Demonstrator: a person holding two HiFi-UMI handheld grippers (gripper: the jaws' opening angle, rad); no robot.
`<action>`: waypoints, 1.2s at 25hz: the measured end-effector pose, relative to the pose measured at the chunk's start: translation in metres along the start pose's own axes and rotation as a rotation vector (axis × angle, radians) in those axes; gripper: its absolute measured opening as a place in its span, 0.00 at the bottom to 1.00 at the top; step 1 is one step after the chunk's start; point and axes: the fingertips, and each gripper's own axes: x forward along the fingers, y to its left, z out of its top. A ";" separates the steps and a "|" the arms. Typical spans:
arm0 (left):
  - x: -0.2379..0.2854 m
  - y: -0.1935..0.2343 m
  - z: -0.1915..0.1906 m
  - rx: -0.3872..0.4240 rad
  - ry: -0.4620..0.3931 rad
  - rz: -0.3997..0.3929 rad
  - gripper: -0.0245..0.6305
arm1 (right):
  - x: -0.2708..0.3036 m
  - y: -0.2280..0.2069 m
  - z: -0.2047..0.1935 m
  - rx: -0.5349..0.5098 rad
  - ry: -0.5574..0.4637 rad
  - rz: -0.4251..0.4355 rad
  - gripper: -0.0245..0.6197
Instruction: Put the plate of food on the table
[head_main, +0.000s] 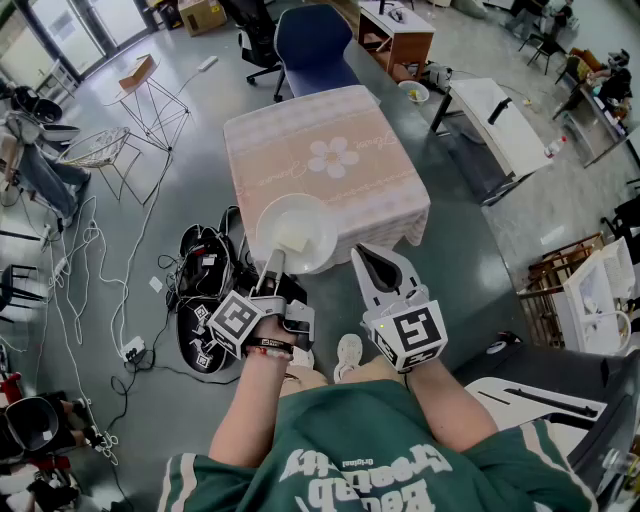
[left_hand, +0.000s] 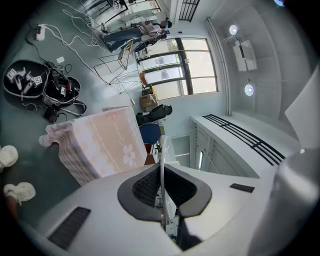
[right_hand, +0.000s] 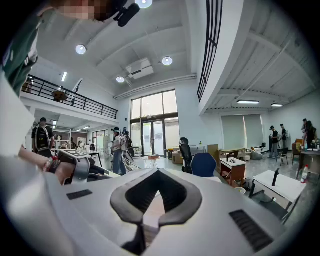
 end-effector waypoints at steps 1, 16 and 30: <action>0.002 0.000 -0.002 -0.001 -0.001 0.002 0.07 | 0.000 -0.002 -0.001 0.000 0.001 0.003 0.06; 0.021 -0.001 -0.026 -0.003 -0.013 0.006 0.07 | -0.008 -0.029 -0.002 0.018 -0.042 0.033 0.06; 0.029 -0.017 -0.017 0.026 -0.032 -0.030 0.07 | 0.002 -0.028 0.019 -0.006 -0.102 0.057 0.06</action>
